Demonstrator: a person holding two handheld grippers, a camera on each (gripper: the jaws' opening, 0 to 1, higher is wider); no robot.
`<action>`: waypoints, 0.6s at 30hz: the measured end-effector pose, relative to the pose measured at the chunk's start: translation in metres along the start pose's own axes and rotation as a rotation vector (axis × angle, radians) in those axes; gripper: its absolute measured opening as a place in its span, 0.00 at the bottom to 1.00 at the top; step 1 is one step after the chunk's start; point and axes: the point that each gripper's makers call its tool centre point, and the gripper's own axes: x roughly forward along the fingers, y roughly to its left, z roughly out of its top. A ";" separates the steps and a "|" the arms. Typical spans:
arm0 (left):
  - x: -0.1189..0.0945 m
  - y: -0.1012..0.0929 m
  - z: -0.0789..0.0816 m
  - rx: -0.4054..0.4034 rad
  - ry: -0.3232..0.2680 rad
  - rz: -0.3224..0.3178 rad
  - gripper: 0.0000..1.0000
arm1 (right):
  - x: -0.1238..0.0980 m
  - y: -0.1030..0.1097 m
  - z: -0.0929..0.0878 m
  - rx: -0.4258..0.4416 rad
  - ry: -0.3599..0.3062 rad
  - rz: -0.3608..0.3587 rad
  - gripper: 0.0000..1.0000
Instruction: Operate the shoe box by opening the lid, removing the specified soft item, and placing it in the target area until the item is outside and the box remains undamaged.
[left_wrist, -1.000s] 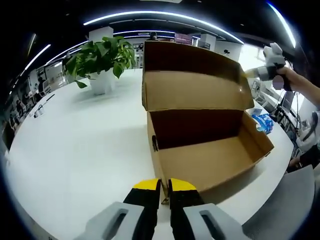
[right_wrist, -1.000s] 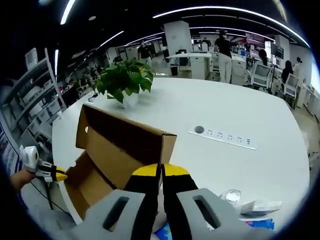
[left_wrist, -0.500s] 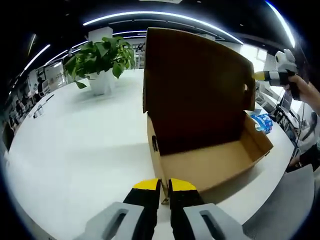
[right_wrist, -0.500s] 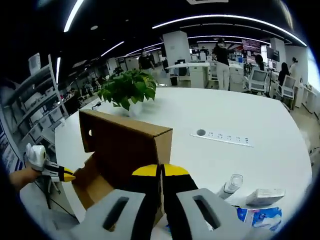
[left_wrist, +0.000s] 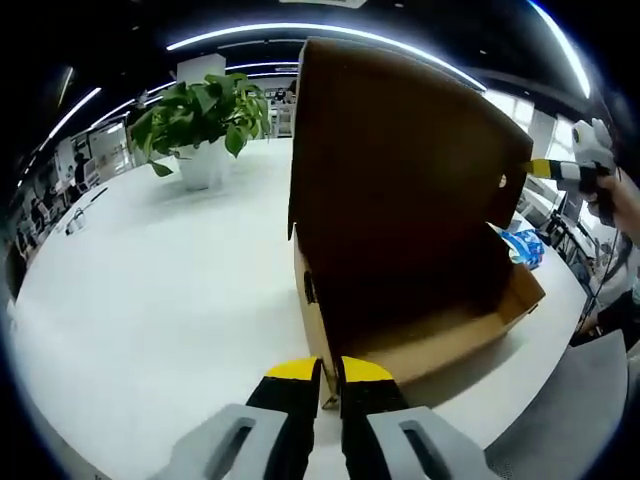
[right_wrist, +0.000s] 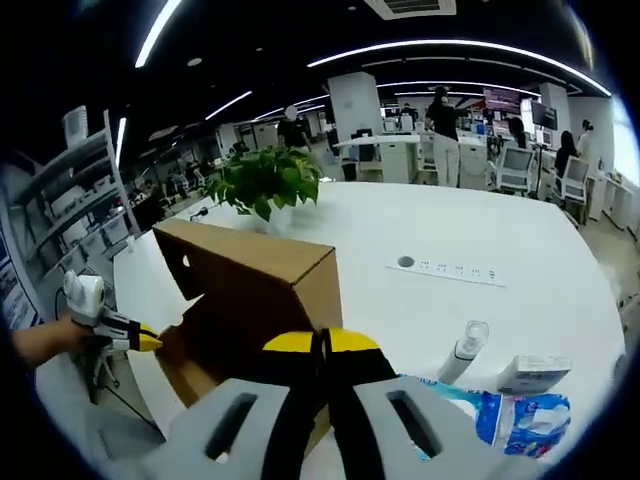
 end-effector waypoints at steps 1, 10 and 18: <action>0.000 0.000 0.000 0.001 0.001 0.000 0.06 | -0.002 0.002 -0.002 0.001 0.001 0.000 0.01; 0.000 0.000 0.001 -0.003 -0.005 0.003 0.07 | -0.014 0.012 -0.020 0.026 0.002 -0.003 0.01; -0.002 0.002 0.002 0.006 -0.006 0.004 0.14 | -0.020 0.018 -0.034 0.044 0.002 0.000 0.02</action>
